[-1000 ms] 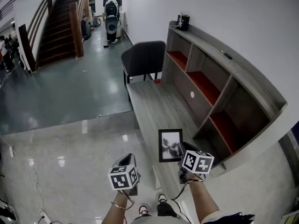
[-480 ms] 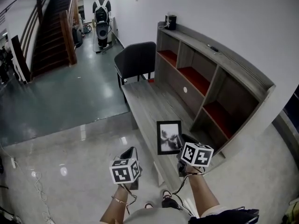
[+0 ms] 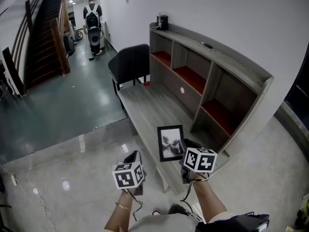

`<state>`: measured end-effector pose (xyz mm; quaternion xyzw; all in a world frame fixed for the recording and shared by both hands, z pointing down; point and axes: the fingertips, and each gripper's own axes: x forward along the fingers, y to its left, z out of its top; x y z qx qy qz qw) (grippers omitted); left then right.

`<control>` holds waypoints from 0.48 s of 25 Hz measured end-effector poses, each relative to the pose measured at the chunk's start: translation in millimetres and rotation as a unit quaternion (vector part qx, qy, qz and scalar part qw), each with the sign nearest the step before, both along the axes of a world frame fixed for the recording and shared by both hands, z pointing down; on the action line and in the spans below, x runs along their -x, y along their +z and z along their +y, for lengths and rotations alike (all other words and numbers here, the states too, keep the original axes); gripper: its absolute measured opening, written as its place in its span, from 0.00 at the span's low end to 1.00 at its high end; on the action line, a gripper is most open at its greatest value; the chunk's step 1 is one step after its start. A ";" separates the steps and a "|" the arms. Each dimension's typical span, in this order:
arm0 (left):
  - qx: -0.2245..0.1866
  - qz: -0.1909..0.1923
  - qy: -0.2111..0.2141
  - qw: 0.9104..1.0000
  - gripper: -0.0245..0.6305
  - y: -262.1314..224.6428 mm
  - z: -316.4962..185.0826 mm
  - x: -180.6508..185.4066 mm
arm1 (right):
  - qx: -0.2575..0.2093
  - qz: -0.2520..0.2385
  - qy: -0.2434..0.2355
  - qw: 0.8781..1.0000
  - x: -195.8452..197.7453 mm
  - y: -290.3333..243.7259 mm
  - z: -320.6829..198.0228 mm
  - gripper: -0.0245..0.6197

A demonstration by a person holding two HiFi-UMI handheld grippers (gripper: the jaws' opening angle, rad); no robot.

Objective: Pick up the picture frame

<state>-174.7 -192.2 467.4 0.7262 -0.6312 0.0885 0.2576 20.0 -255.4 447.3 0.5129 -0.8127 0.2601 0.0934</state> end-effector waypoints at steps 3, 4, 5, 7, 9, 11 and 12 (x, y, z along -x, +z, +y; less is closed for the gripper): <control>0.003 0.000 0.004 1.000 0.06 3.0 -1.0 -3.4 | 0.000 0.001 0.003 1.000 -3.4 0.3 0.7 0.17; 0.004 -0.001 0.005 1.000 0.06 3.6 -1.7 -3.9 | -0.002 0.002 0.003 1.000 -4.3 -0.1 0.7 0.17; 0.005 -0.001 0.006 1.000 0.06 3.8 -2.2 -4.7 | -0.004 0.003 0.004 1.000 -5.5 -0.6 0.9 0.17; 0.006 -0.002 0.008 1.000 0.06 3.5 -2.8 -7.1 | -0.006 0.004 0.005 1.000 -8.0 -2.1 2.4 0.17; 0.006 -0.003 0.010 1.000 0.06 3.2 -3.5 -11.5 | -0.006 0.000 0.006 1.000 -11.0 -3.3 4.6 0.17; 0.006 -0.002 0.014 1.000 0.06 3.3 -4.4 -18.4 | -0.007 -0.003 0.007 1.000 -16.1 -4.4 6.8 0.17; 0.006 -0.001 0.017 1.000 0.06 3.1 -4.3 -22.8 | -0.007 -0.003 0.009 1.000 -19.5 -5.0 8.2 0.17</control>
